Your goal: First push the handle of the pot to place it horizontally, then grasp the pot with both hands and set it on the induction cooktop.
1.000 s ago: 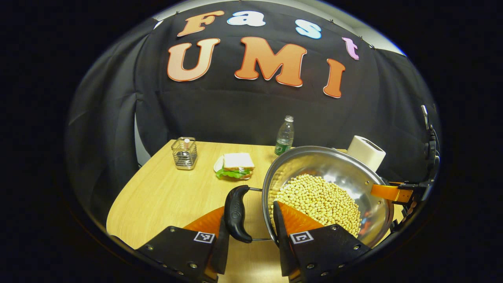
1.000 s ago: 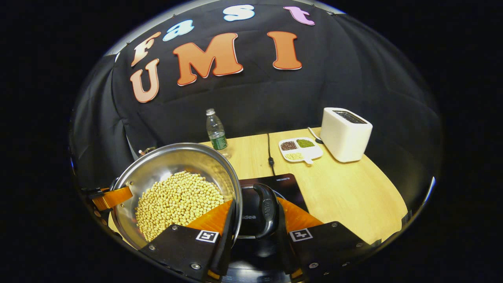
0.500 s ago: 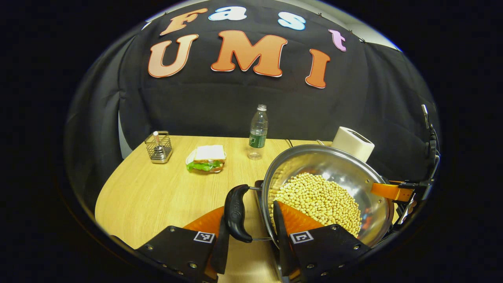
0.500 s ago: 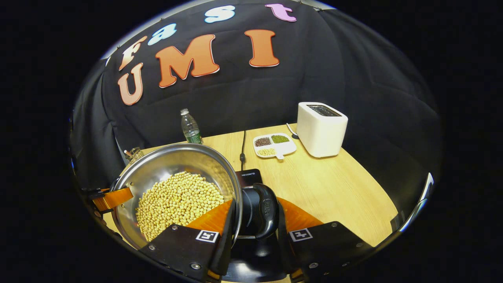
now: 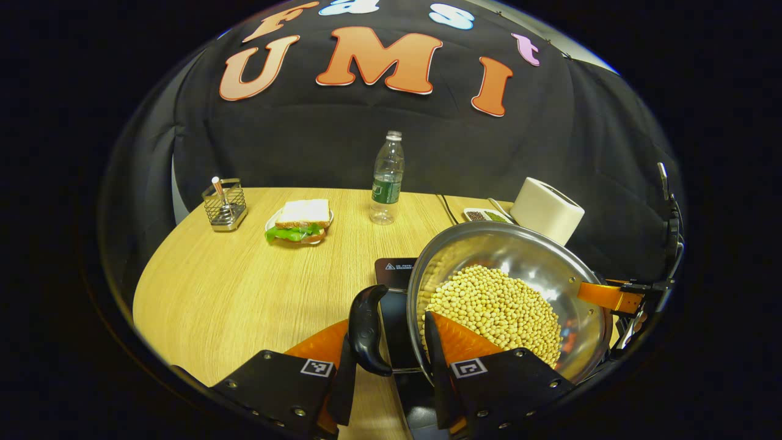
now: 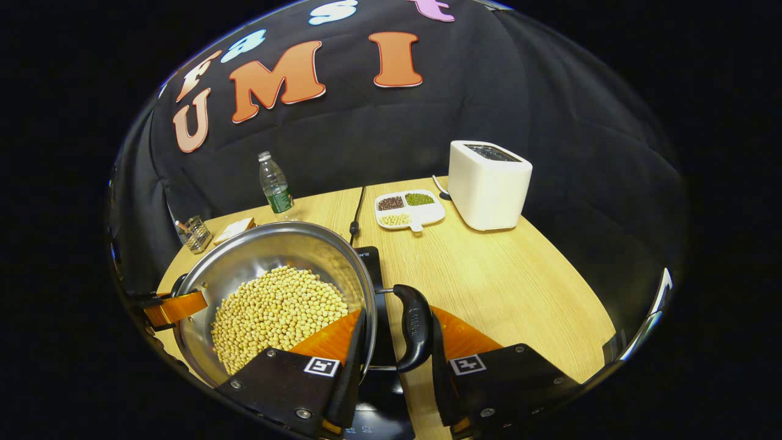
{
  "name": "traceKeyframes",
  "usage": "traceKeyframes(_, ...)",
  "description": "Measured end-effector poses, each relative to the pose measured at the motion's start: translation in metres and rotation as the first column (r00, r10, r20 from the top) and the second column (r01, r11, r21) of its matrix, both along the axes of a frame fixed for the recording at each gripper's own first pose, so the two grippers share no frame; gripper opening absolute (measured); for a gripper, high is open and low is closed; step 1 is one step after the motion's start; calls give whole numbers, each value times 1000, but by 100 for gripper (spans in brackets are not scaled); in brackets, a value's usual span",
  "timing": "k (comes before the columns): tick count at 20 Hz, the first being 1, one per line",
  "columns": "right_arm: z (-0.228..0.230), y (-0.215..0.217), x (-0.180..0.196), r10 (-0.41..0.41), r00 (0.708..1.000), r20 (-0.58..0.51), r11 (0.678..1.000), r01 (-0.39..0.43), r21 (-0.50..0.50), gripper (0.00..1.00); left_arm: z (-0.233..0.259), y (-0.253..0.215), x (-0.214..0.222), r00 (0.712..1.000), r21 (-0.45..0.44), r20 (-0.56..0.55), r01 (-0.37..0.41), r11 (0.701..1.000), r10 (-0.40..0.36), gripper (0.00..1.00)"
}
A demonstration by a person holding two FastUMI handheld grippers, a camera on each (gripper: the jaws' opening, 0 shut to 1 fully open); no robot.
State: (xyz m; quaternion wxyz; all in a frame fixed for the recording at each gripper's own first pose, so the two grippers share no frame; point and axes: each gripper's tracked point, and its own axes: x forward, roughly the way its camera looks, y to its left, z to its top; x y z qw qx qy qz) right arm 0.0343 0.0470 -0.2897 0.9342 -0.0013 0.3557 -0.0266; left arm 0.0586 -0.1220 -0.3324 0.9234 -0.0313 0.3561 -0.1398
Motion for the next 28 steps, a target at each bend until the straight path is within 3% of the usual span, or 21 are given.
traceKeyframes(3, 1, 0, 1, 9, 1000, 0, 1000, -9, 4, 53, 1, 1, 2, 1000, -12, -4, -15, 1000, 15, 53)
traceKeyframes(5, -1, 1, 1, 23, 1000, 4, 1000, -23, 14, 57, 3, 1, -1, 999, -32, -16, -28, 999, 28, 58)
traceKeyframes(7, 13, -2, 5, 26, 999, 45, 1000, -26, 3, 58, 26, 7, 5, 998, -15, 57, -40, 999, 41, 60)
traceKeyframes(8, 24, -3, 6, 29, 997, 70, 1000, -28, -7, 66, 45, 7, 7, 994, -19, 99, -42, 999, 44, 62)
traceKeyframes(9, 36, -2, 3, 34, 995, 91, 999, -34, -8, 72, 62, 9, 9, 989, -22, 138, -52, 998, 54, 75)
traceKeyframes(10, 49, 1, 4, 41, 992, 117, 999, -42, -1, 89, 80, 11, 10, 983, -21, 174, -61, 998, 64, 80)
traceKeyframes(11, 65, 2, 4, 46, 988, 147, 999, -46, 1, 95, 99, 14, 13, 973, -18, 221, -70, 997, 72, 83)
traceKeyframes(15, 133, -4, -3, 59, 958, 279, 998, -55, -23, 95, 189, 31, 16, 893, 10, 441, -111, 994, 95, 82)
traceKeyframes(19, 201, -6, -16, 128, 908, 398, 991, -106, -77, 95, 259, 63, 6, 847, -62, 499, -174, 983, 182, 82)
traceKeyframes(23, 271, -21, -36, 134, 850, 510, 991, -113, -72, 95, 344, 140, 0, 731, -131, 609, -292, 948, 309, 82)
traceKeyframes(25, 305, -35, -45, 105, 814, 571, 994, -88, -57, 95, 369, 165, -16, 684, -112, 658, -325, 939, 315, 80)
traceKeyframes(28, 348, -62, -58, 75, 749, 658, 997, -33, -77, 95, 387, 174, -35, 641, -64, 714, -342, 938, 282, 80)
